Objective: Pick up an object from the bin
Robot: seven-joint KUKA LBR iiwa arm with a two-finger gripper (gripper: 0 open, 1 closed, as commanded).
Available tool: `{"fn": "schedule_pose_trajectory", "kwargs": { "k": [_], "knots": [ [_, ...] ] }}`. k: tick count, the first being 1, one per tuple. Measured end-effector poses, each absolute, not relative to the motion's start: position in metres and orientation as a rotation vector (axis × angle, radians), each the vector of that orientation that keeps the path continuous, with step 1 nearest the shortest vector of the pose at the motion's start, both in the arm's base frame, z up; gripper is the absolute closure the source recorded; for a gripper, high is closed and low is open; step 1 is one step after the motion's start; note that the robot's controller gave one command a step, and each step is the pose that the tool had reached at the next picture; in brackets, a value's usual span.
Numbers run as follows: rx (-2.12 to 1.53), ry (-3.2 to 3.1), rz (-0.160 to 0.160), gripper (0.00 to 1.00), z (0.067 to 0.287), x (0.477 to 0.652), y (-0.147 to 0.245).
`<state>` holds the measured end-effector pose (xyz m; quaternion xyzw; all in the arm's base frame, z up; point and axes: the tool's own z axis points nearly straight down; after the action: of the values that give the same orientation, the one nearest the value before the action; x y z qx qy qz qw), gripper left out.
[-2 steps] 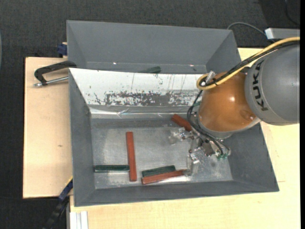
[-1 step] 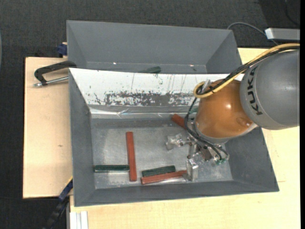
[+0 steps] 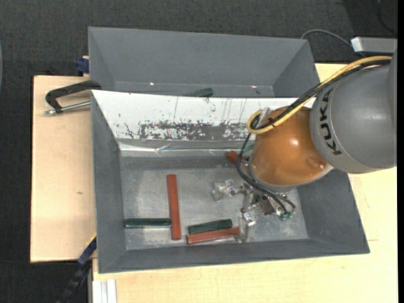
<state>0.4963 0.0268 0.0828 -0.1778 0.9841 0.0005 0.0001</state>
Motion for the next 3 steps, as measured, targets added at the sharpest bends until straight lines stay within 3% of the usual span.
{"fn": "schedule_pose_trajectory", "kwargs": {
  "k": [1,2,3],
  "knots": [
    [-0.399,3.117,0.002,0.0,0.074,0.496,0.031],
    [-0.368,3.116,0.002,1.0,0.073,0.495,0.042],
    [-0.368,3.116,0.002,1.0,0.073,0.495,0.042]
  ]
}}
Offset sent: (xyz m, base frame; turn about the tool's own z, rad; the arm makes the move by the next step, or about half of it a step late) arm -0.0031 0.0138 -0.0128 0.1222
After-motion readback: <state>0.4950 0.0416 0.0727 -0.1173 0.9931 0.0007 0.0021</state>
